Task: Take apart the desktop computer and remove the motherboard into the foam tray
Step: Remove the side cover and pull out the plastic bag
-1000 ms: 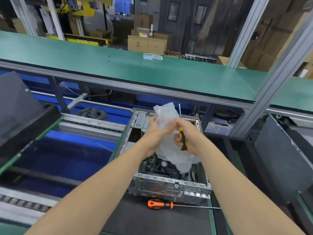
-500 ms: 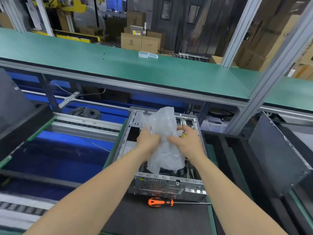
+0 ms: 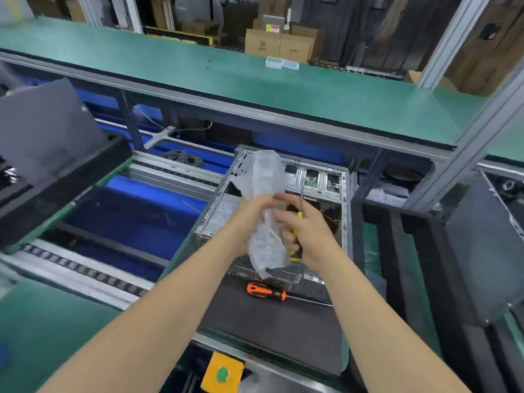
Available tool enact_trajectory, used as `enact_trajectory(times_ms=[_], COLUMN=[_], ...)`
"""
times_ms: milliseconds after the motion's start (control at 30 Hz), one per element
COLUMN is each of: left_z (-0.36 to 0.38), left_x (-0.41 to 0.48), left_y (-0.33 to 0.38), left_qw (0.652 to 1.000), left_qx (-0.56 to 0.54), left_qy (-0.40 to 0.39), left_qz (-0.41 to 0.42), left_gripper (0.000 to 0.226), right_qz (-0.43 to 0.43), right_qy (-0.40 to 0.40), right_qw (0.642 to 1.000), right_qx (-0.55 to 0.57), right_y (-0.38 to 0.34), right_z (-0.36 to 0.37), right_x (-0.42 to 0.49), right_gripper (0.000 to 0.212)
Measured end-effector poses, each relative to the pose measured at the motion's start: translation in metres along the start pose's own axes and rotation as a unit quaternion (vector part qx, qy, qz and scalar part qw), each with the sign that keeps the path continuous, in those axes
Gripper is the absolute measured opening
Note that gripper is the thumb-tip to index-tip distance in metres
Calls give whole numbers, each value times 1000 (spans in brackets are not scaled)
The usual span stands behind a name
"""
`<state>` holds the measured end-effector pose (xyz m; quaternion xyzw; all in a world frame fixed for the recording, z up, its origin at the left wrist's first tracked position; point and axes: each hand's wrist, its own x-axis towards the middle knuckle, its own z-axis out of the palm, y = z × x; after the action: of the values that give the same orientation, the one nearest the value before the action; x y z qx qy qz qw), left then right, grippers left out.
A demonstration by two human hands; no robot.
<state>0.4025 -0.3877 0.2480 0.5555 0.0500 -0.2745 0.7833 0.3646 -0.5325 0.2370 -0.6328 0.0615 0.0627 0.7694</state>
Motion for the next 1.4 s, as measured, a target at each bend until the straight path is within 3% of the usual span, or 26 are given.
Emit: enact_trajectory(times_ms=[133,233,300,400,533,700,833,933,1067,1233,1400], left_z=[-8,-27,-44,-72,-109,-151,-178,-202,-240,-294,-340], left_x=[-40,-77,-108,-157,-228,-317,-397,-455,-534,-634,-714], left_y=[-6,-23,-41,-79,-142,-211,-254,-286,-322,-348,-350], left_qw=[992,974,962,943,901,843,818,802,740,642,608], left_qx=[-46,-58,-72,-79,-150,-207,-243,-225,-185,-128,-61], left_qy=[88,182,237,307,403,496,520,553,646,755,792], left_qz=[81,124,115,101,63,25,26,30,14,-25,-13], left_gripper=[53,42,38,41,44,26,26,34,30,52,32], right_qz=[5,16,34,93,157,202,242,266,268,237,182], right_qy=[-31,-22,-50,-162,-241,-308,-353,-383,-415,-438,-504], right_qw=[999,997,993,975,944,897,864,843,818,802,791], right_qx=[7,-69,-102,-117,-161,-244,-267,-269,-294,-329,-296], right_y=[-5,10,34,79,144,208,246,273,307,342,356], right_z=[21,46,63,91,140,202,255,297,358,433,506], right_x=[-17,-31,-41,-66,-115,-185,-239,-282,-343,-407,-462], right_gripper=[33,46,51,42,65,48,42,41,55,30,11])
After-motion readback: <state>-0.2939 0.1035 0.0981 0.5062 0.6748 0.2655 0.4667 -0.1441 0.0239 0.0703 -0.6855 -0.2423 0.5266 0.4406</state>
